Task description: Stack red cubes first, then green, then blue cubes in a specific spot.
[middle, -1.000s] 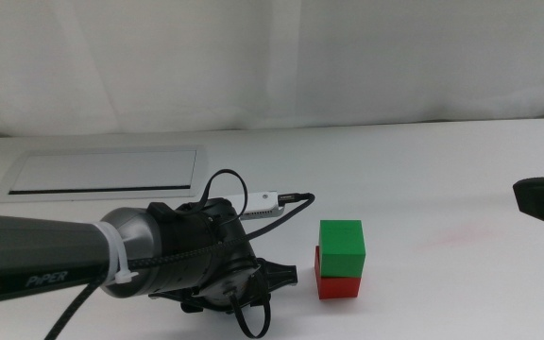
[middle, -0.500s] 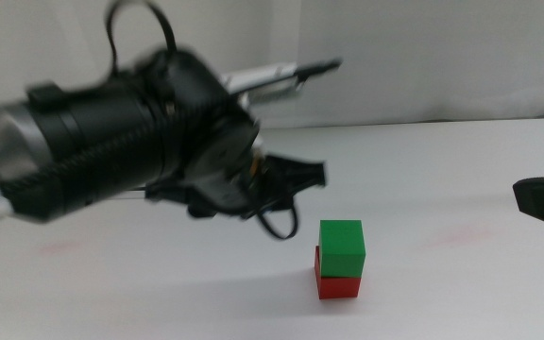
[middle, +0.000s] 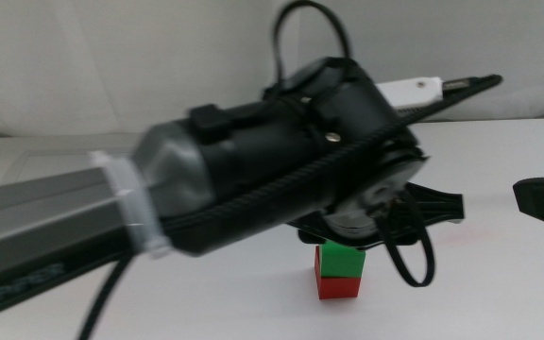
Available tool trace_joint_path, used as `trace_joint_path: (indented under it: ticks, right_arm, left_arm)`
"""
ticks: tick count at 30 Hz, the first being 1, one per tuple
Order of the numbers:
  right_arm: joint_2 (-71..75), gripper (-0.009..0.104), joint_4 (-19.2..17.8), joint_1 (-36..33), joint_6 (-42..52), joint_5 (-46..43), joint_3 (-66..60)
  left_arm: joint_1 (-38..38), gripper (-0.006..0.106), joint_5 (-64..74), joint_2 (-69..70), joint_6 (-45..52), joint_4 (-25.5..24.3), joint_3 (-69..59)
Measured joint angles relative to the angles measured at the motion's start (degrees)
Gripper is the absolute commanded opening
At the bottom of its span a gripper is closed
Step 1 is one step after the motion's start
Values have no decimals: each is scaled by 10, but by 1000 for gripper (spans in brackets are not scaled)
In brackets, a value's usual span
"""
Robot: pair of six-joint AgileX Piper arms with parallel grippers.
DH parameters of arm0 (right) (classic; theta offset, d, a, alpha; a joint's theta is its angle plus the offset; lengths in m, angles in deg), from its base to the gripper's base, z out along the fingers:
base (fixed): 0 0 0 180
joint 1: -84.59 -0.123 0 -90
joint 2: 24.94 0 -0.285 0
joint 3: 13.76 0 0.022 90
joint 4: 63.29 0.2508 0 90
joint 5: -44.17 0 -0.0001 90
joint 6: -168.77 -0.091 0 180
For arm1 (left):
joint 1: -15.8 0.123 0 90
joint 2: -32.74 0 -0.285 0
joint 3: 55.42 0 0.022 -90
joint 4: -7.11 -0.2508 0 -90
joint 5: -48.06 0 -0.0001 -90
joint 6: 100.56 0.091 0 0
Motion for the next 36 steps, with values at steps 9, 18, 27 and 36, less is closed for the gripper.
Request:
trace_joint_path:
  ticks: [9, 18, 27, 36]
  right_arm:
    - [0, 94, 1, 0, 0, 0, 0]
    - [0, 94, 2, 0, 0, 0, 0]
    - [0, 94, 3, 0, 0, 0, 0]
    - [0, 94, 4, 0, 0, 0, 0]
  left_arm:
    - [-1, -3, 16, -37, -4, 1, 18]
    - [0, -3, 32, -62, -4, -13, 18]
    - [24, -3, 26, -67, 7, -11, 18]
    - [24, -3, 18, -87, 21, -4, 19]
